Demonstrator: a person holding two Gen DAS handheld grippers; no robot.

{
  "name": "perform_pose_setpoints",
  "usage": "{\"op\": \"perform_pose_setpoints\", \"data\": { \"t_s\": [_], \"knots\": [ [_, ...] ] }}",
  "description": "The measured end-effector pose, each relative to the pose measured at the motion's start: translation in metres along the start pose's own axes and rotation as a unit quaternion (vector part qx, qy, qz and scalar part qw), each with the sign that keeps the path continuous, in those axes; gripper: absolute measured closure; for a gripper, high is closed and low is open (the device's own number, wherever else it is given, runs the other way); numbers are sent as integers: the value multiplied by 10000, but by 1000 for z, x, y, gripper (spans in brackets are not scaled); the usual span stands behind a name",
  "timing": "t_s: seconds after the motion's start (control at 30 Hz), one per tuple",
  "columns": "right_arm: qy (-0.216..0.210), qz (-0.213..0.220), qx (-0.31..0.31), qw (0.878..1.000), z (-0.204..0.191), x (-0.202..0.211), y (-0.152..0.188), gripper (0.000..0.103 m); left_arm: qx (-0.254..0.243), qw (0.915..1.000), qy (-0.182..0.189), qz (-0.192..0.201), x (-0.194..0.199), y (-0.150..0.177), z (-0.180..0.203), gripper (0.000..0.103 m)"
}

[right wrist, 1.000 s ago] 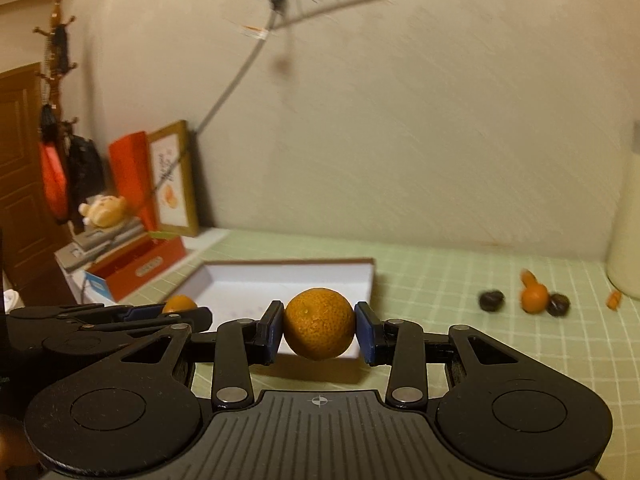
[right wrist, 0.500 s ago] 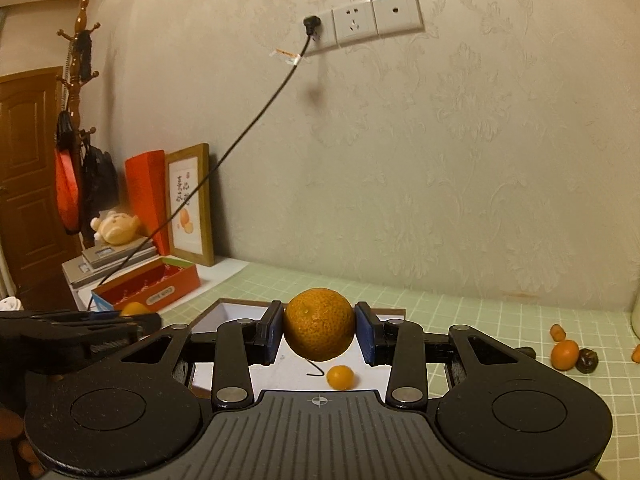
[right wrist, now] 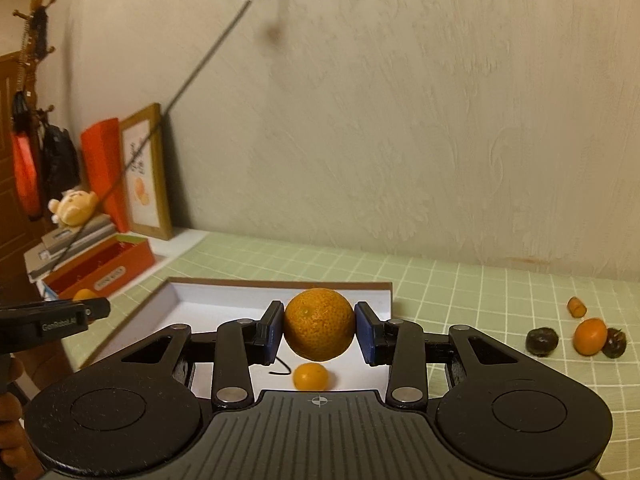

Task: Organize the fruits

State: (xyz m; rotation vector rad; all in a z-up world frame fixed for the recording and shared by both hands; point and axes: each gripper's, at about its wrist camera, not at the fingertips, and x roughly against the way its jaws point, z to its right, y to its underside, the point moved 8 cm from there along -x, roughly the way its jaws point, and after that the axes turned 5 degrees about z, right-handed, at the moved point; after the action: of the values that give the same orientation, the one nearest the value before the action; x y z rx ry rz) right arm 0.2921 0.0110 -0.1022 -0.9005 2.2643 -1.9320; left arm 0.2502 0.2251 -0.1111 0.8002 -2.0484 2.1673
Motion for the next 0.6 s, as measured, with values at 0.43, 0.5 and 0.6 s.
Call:
{"op": "perform_pose_setpoints", "data": {
  "t_s": [0.43, 0.5, 0.6],
  "knots": [
    [246, 159, -203, 9994, 19, -25, -5, 25, 23, 9996, -285, 68, -16, -8, -9, 28],
    [193, 266, -262, 9991, 20, -19, -9, 25, 21, 9995, -296, 146, -10, -13, -11, 23],
    [140, 347, -293, 9989, 21, -10, -13, 17, 139, 9989, -407, 209, -2, -18, -19, 17]
  ]
}}
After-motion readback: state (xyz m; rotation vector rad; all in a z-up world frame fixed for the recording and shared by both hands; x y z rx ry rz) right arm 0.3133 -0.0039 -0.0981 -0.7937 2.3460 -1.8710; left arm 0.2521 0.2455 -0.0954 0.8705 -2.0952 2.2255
